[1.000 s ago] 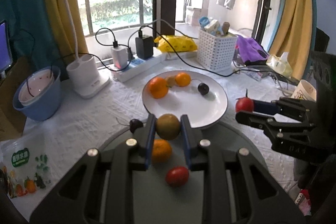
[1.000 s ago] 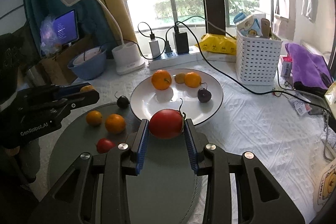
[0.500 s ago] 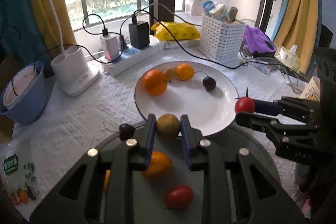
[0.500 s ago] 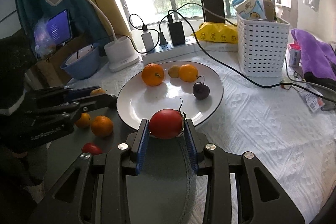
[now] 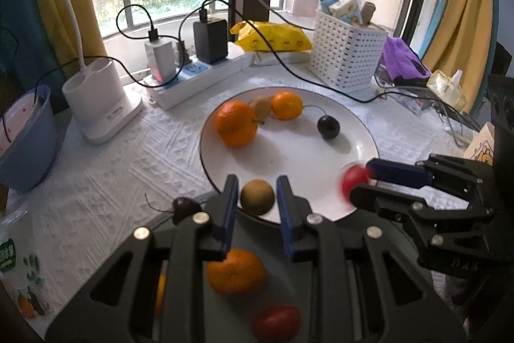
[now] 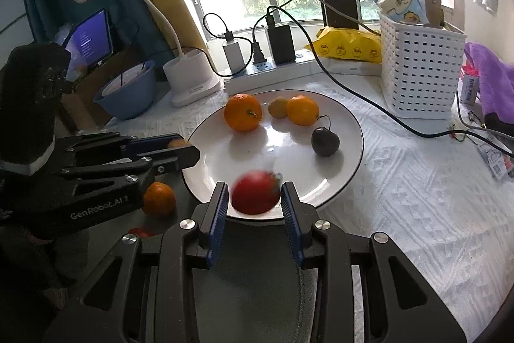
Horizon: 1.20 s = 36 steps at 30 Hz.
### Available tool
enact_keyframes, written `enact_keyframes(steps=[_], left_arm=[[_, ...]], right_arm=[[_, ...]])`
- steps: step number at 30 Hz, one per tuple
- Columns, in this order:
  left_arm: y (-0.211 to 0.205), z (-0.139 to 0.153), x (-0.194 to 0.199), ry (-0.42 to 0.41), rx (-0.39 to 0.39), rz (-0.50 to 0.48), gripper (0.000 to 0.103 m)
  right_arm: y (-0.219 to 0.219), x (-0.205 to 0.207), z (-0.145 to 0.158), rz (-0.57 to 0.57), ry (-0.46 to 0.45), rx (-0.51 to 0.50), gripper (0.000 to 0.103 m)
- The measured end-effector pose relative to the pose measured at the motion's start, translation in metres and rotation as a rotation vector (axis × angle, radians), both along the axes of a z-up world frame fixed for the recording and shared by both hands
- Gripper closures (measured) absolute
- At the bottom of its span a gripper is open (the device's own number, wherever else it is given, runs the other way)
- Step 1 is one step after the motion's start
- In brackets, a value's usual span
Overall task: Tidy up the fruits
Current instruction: 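Carry the tomato with the right gripper while the left carries the tangerine onto the white plate, releasing both, then move both open grippers back over the fruit tray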
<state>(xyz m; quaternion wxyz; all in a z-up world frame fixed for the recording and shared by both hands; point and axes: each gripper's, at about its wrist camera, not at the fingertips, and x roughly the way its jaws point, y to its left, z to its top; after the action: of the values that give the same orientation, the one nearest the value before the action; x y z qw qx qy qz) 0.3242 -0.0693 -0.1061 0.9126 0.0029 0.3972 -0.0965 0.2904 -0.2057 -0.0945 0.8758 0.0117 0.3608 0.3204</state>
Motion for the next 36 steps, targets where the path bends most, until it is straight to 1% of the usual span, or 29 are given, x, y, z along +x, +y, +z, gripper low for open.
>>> enact_keyframes(steps=[5,16,36], left_arm=[[0.003,0.002,-0.001,-0.005,-0.022,0.000,0.076],[0.007,0.008,-0.008,-0.020,-0.026,0.006,0.076],[0.020,0.049,-0.048,-0.133,-0.036,0.011,0.076]], right_arm=[[0.002,0.002,-0.002,-0.006,0.004,-0.015,0.067],[0.001,-0.002,-0.001,-0.018,0.001,-0.028,0.067],[0.004,-0.033,0.028,-0.033,-0.073,-0.033,0.067]])
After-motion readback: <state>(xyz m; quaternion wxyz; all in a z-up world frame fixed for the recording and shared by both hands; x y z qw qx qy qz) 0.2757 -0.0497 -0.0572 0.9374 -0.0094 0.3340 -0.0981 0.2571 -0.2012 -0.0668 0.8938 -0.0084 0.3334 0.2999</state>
